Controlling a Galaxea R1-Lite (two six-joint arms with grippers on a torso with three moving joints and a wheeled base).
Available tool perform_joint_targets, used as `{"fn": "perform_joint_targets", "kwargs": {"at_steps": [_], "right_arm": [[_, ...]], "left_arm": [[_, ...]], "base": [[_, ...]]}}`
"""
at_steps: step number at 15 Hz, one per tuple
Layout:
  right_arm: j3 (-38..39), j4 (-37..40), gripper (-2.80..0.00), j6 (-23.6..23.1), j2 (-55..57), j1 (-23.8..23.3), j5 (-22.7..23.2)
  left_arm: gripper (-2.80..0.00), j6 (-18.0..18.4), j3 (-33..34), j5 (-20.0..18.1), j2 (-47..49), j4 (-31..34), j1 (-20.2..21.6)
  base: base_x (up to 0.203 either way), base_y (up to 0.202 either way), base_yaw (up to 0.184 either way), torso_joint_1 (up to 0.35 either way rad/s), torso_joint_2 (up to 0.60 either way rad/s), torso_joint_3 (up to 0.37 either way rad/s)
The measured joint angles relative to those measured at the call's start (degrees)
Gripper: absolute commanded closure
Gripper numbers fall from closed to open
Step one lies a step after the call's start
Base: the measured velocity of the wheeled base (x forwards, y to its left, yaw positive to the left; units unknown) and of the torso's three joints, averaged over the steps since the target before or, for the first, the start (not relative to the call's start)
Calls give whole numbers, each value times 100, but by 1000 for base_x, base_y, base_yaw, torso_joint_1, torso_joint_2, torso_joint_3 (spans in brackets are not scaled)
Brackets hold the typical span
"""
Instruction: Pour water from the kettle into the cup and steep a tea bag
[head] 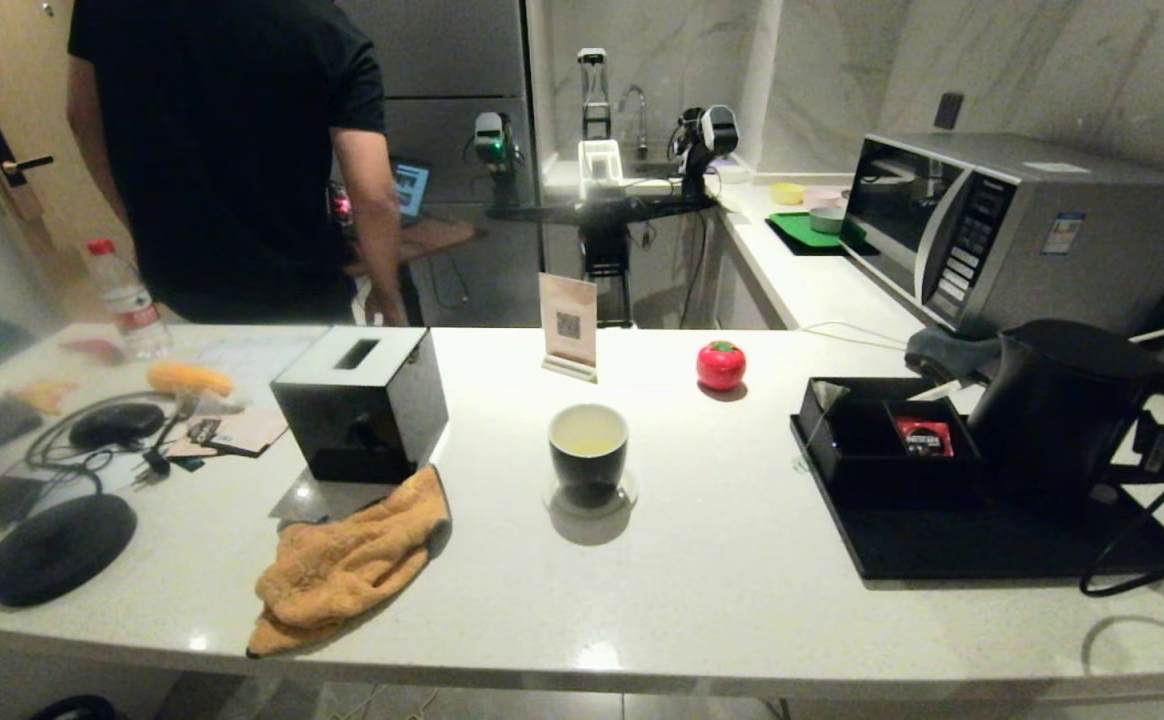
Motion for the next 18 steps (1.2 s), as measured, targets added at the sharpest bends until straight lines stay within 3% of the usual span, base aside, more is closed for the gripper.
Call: {"fn": "perform_joint_targets", "kwargs": {"at_steps": [8, 13, 14, 18], "right_arm": [[1153, 114, -280, -176, -658, -44, 0], [1635, 719, -280, -311, -1270, -99, 9], [1744, 894, 0, -320, -1415, -105, 9], [2081, 1590, 0, -493, -2007, -112, 44]], "left_arm": [[0, 0, -2, -2, -1, 0, 2], [0, 0, -2, -2, 0, 0, 0], [0, 2, -2, -2, 0, 0, 0], [0, 0, -2, 0, 0, 0, 0]], "base": [[0, 0, 0, 0, 0, 0], [0, 0, 0, 0, 0, 0], [0, 0, 0, 0, 0, 0], [0, 0, 0, 0, 0, 0]]}}
